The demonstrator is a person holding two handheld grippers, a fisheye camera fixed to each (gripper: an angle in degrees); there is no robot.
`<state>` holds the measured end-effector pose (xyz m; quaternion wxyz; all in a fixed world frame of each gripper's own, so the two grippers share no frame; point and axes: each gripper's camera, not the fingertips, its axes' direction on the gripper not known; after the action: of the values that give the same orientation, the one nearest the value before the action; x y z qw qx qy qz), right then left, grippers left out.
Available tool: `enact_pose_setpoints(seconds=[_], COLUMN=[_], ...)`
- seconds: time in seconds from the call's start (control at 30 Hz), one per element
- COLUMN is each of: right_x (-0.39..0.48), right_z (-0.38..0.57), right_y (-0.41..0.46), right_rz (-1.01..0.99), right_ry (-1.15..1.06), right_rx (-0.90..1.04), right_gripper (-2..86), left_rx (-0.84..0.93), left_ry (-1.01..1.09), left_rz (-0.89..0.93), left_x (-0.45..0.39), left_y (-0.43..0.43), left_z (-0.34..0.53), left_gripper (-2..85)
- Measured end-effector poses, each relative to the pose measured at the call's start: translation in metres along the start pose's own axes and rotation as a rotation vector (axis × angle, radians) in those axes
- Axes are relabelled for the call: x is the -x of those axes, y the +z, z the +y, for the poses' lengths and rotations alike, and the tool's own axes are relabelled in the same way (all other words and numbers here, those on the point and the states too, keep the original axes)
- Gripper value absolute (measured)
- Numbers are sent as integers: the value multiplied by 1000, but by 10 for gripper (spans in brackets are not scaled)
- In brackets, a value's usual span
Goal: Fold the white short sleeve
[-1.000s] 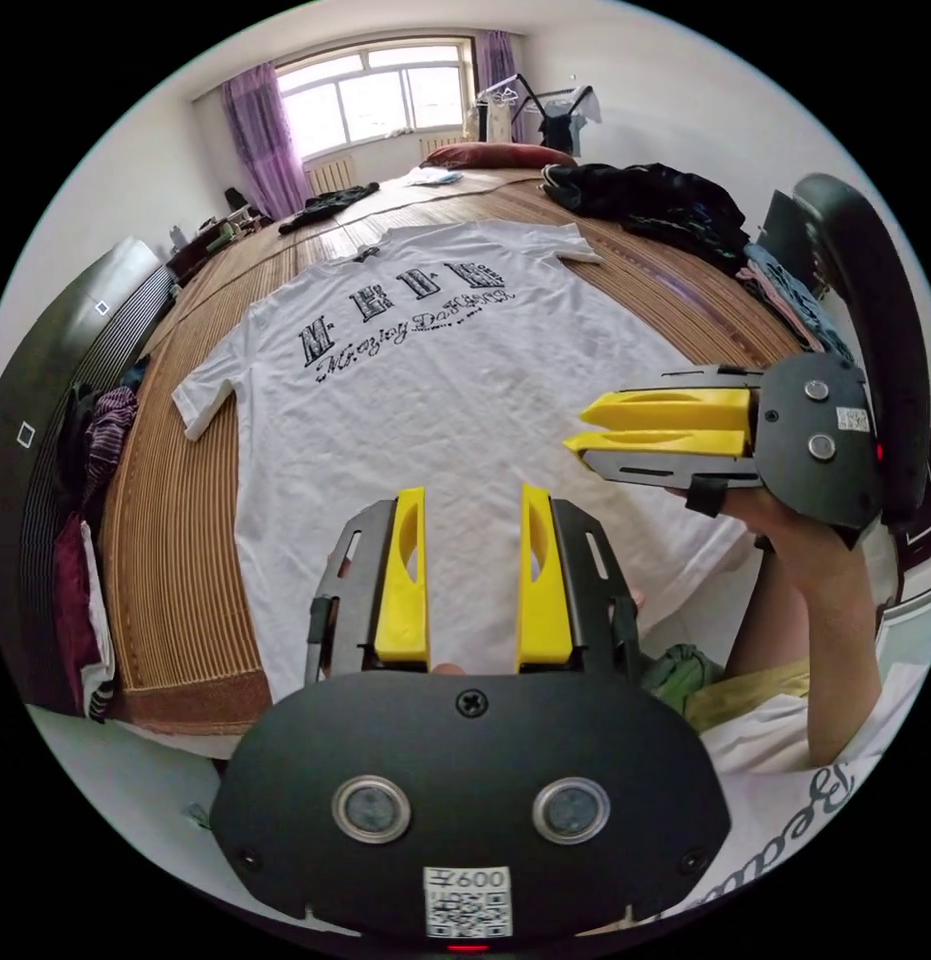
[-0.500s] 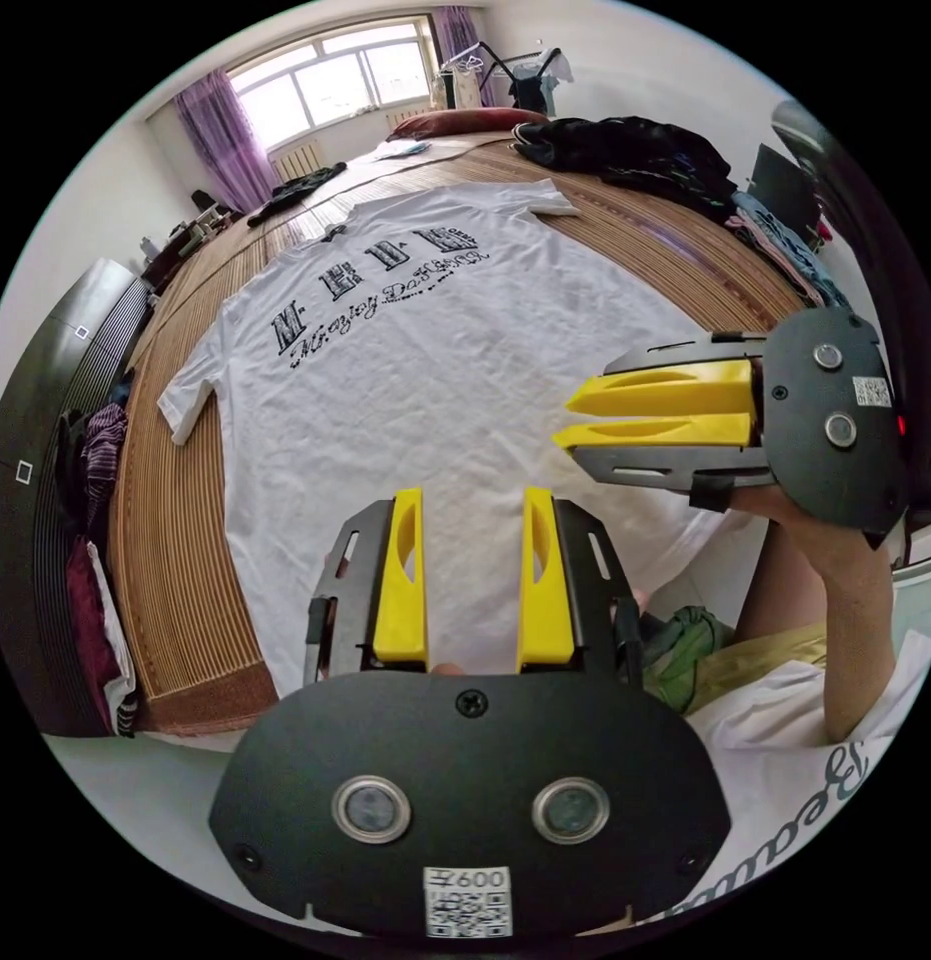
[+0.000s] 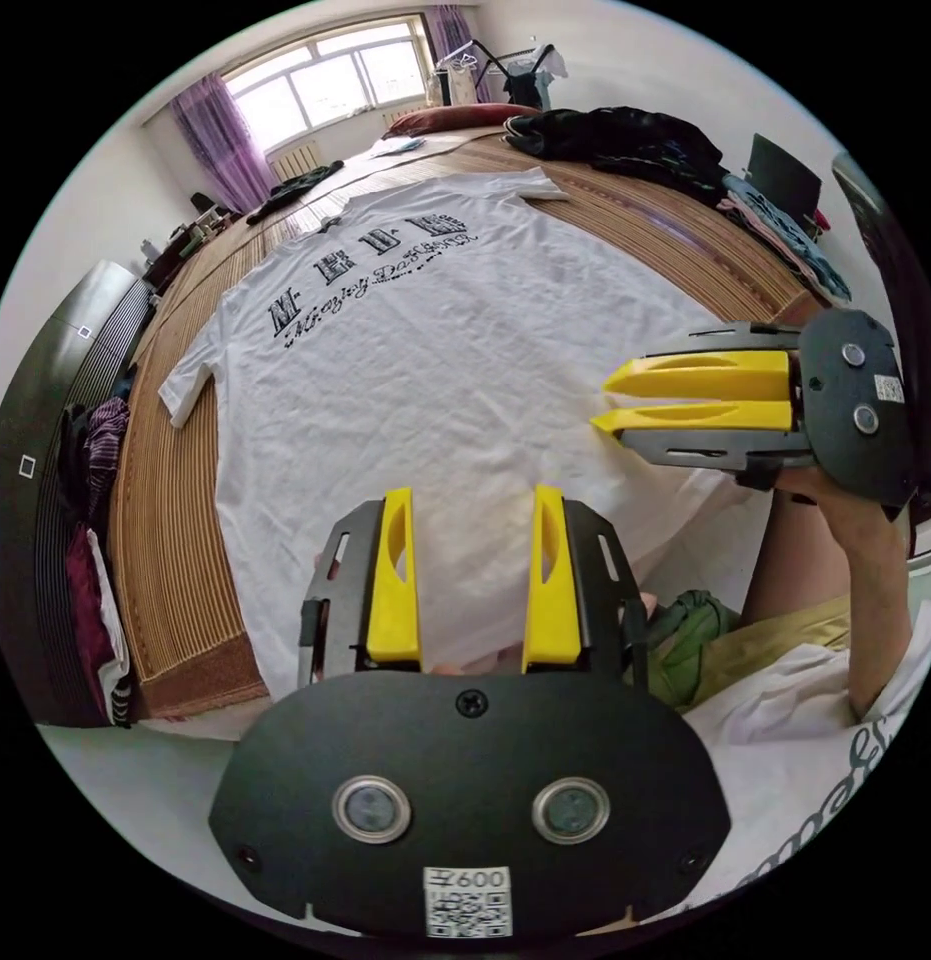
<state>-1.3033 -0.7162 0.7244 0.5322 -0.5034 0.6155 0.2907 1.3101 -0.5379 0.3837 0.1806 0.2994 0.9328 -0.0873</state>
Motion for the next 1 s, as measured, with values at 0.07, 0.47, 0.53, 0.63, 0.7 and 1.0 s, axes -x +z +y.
enact_pose_setpoints(seconds=[0.07,0.47,0.53,0.63,0.7,1.0], right_x=[-18,-223,-227,-196,-166,10], right_z=[22,222,239,256,260,221], right_y=[-9,-68,-80,-103,-108,-58], right_rz=[-19,-185,-139,-19,-6,-341], right_ry=[-7,344,355,292,222,-206], right_rx=[-41,-207,-209,-298,-368,-390], right_gripper=[59,32,49,55,59,69], left_rx=[-15,-75,-86,-169,-181,-32], left_ry=[-20,-197,-133,32,195,560], left_rz=[17,-98,-116,-330,-471,-690], left_x=[5,100,90,40,-5,-118], left_y=[-12,-99,-116,-148,-153,-105], left_z=[14,200,216,239,248,269], left_gripper=[167,218,216,211,204,151])
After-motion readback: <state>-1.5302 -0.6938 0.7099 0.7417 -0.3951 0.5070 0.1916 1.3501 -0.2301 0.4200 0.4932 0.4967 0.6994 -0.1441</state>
